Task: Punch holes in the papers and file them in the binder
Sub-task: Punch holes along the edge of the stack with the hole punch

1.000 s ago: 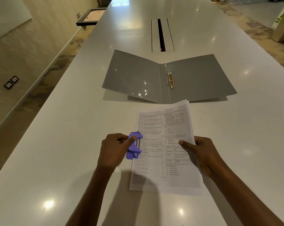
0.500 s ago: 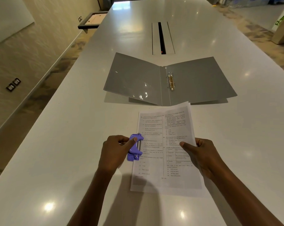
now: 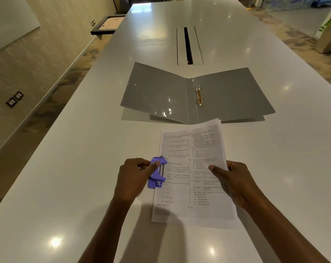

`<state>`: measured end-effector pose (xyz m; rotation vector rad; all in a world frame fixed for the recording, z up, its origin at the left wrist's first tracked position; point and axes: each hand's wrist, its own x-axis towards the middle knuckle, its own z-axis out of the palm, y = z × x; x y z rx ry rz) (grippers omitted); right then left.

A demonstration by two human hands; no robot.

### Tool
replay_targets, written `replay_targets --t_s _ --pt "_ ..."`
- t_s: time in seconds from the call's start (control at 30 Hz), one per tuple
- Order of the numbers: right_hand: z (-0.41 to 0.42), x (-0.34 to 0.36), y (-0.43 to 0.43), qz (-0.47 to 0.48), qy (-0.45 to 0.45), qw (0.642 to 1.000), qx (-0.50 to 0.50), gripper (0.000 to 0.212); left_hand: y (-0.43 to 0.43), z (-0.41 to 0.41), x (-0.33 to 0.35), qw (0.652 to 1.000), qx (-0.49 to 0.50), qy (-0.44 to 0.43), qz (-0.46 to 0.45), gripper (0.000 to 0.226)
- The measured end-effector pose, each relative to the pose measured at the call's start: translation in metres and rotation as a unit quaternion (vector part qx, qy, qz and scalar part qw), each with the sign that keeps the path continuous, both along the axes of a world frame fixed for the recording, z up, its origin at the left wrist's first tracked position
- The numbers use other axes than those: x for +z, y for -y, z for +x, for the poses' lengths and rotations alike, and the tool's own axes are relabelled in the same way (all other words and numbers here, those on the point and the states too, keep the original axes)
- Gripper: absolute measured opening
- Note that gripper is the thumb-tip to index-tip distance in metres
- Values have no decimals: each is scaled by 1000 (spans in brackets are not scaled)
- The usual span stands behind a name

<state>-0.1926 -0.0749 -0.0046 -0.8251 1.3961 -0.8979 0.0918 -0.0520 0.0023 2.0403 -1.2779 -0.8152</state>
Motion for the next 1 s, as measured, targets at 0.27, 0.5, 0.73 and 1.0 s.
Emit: replay_targets --t_s 0.27,0.5,0.73,1.0 --pt "0 -1 0 -2 -14 1000 6 19 3 2 3 999 6 -30 9 35" --pt "2 3 -1 -1 1 1000 1 15 10 8 -1 998 7 -60 27 37" --pt "3 5 0 11 12 1000 -6 11 14 6 -5 999 10 -32 39 36" --pt "2 5 2 14 7 1000 0 14 16 10 -3 1000 -1 -22 23 41"
